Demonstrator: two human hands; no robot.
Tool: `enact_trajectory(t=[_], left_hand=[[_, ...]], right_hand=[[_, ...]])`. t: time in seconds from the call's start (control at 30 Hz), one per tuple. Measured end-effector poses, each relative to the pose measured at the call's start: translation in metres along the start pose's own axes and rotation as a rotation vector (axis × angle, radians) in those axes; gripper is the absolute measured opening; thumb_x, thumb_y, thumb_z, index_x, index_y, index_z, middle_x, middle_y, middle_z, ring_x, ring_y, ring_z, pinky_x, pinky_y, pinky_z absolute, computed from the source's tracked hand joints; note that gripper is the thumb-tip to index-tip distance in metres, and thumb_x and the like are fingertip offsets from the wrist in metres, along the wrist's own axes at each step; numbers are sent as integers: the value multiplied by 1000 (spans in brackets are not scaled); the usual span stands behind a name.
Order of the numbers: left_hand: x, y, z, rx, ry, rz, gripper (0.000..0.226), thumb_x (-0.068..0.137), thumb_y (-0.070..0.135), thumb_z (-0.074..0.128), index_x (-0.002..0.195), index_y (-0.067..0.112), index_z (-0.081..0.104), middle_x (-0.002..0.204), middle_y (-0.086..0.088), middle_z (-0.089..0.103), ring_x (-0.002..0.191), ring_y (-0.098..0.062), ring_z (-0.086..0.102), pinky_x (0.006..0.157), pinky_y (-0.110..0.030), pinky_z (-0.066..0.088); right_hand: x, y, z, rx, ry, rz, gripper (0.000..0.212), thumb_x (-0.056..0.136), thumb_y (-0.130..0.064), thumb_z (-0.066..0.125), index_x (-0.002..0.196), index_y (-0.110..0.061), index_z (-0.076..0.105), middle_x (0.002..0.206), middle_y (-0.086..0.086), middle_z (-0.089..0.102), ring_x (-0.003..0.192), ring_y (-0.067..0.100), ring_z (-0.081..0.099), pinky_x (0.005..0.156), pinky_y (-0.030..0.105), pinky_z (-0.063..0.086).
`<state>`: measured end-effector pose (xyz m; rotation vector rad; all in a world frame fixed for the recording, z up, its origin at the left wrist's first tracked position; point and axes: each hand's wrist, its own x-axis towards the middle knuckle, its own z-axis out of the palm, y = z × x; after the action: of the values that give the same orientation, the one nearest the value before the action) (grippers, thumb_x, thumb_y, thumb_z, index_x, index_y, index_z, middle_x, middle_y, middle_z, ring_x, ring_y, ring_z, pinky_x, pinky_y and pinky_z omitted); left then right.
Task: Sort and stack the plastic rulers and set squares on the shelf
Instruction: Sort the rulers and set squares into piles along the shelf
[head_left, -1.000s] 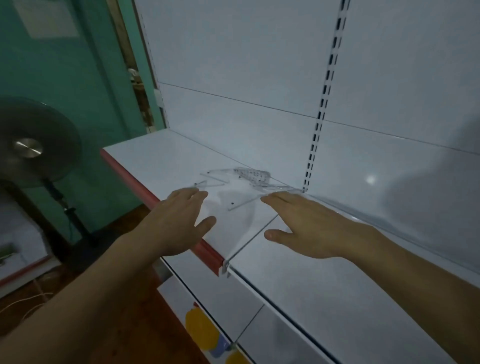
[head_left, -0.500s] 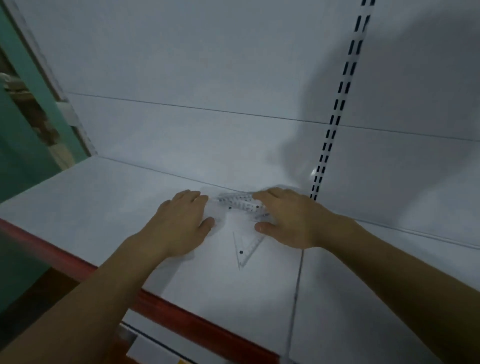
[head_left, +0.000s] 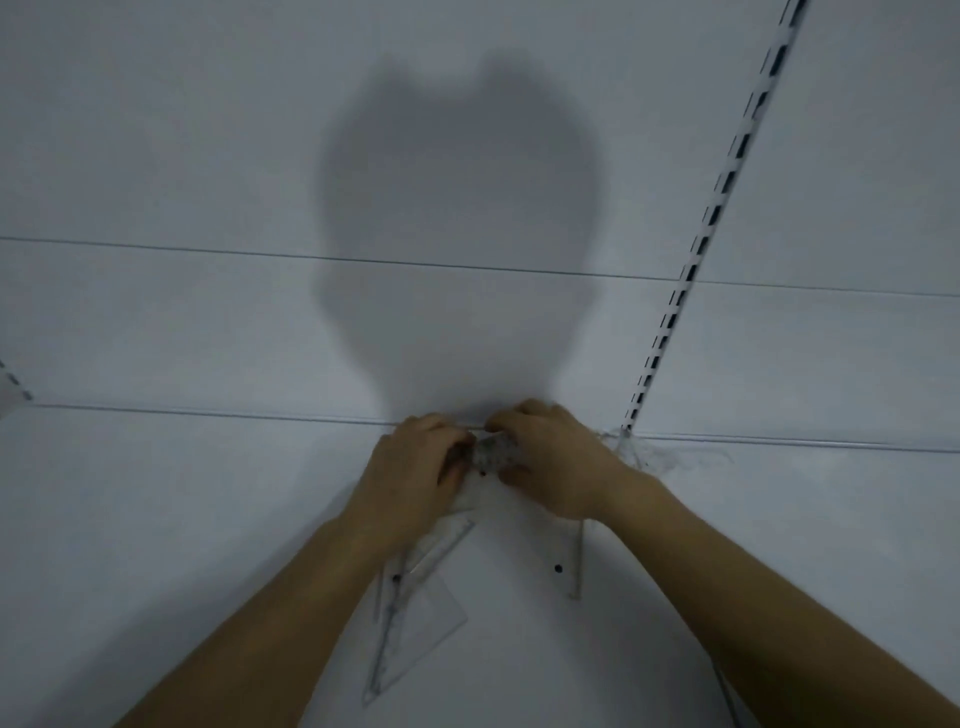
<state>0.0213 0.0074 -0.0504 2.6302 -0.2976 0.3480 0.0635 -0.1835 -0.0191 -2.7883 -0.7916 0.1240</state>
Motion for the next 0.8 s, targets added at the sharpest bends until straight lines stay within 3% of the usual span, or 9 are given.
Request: enact_trajectory(t=[0.1,0.17,0.23,0.33,0.4,0.57,0.67,0.8], left_hand=[[-2,-8,-3,-118,89,36,29,81,20,71,110,18,74,99,0,70,81,-10,55,74,-27,45],[-4,-11,-3,-159,107,49,28,81,13,77,109,18,74,94,2,69,74,-2,50,73,-13,38],[-6,-10,-3,-194,118,46,24,82,12,76,105,20,75,90,7,66,71,2,50,72,-5,36],[-4,-10,-5,-210,163,76,11,88,19,68,97,20,75,87,10,66,75,-2,55,73,-15,43],[-4,-6,-9,-220,206,85,11,93,20,62,89,19,72,82,9,66,76,-8,57,69,-24,45],[-10,10,-17,-404,195,31,17,98,16,58,85,26,61,78,13,65,78,-7,62,64,-11,42],[-12,19,-18,-473,197,19,18,100,15,55,86,26,60,74,12,64,69,-11,63,60,-14,45],[-13,23,-20,-436,276,-8,20,101,19,51,86,25,63,71,14,67,61,-9,66,57,-19,50]], right_hand=[[1,3,4,122,103,20,62,77,-23,82,134,-21,59,131,9,50,117,29,54,104,30,42],[1,1,4,182,187,15,62,73,-17,86,130,-19,62,124,7,54,109,24,58,96,20,42],[-2,0,5,236,260,-16,57,74,-13,85,127,-20,64,113,4,59,97,17,58,89,22,46],[-7,3,6,333,372,-60,46,79,-9,80,121,-20,65,89,-10,61,82,2,53,77,13,41],[-10,5,5,415,454,-84,38,83,-11,79,117,-21,65,80,-19,61,81,0,60,76,7,42],[-17,2,-3,679,547,-35,20,87,-14,77,101,-24,67,81,-7,72,77,16,69,77,38,58],[-20,1,-6,866,534,-16,18,87,-6,75,99,-18,68,79,-1,73,68,19,70,70,39,60],[-18,4,-5,894,495,46,14,87,-13,76,97,-18,67,75,4,72,61,21,70,59,33,56]])
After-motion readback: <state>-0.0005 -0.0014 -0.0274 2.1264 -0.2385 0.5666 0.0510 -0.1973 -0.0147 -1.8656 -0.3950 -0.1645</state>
